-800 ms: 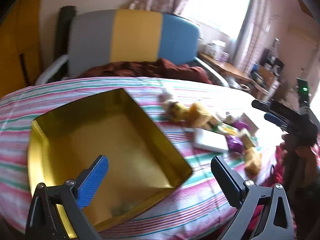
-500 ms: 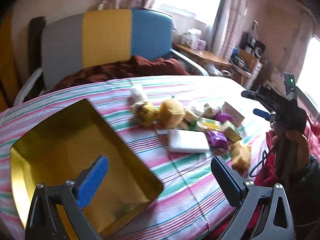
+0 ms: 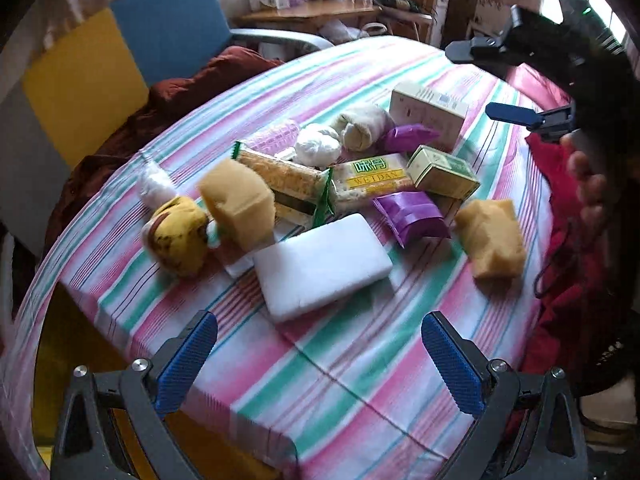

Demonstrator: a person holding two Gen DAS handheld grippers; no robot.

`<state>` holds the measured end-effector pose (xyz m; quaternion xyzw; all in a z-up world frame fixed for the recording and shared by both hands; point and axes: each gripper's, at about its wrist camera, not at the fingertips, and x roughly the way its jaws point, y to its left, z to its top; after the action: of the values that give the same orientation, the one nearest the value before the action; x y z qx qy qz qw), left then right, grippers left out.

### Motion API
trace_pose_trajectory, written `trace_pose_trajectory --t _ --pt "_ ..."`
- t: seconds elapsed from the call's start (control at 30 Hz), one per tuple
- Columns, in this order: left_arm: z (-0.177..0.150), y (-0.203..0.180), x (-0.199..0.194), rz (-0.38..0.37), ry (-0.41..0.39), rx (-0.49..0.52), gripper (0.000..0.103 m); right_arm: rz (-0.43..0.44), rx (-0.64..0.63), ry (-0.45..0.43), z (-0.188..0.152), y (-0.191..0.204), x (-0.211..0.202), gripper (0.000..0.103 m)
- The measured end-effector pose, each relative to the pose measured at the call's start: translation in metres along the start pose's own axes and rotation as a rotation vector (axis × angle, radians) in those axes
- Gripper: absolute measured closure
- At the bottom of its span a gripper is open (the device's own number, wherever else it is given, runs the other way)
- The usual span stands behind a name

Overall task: Organize objects
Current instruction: 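Move left tool toward the white block while right tool approaches the green box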

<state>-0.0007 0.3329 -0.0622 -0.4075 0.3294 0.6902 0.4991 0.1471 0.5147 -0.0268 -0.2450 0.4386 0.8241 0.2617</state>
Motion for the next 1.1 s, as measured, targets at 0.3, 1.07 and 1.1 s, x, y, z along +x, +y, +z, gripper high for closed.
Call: trace_pose_trajectory --t 0.3,1.07,1.1 --pt "0.020 -0.005 0.038 -0.041 0.100 0.165 0.012 0.000 0.014 0.122 -0.005 -0.002 0.021 0.010" --pt "0.032 -0.024 0.040 -0.095 0.090 0.211 0.065 -0.124 -0.001 0.206 -0.008 -0.008 0.038 0.010" --pt "0.029 -0.027 0.041 -0.093 0.094 0.216 0.065 -0.133 -0.001 0.221 -0.009 -0.010 0.040 0.010"
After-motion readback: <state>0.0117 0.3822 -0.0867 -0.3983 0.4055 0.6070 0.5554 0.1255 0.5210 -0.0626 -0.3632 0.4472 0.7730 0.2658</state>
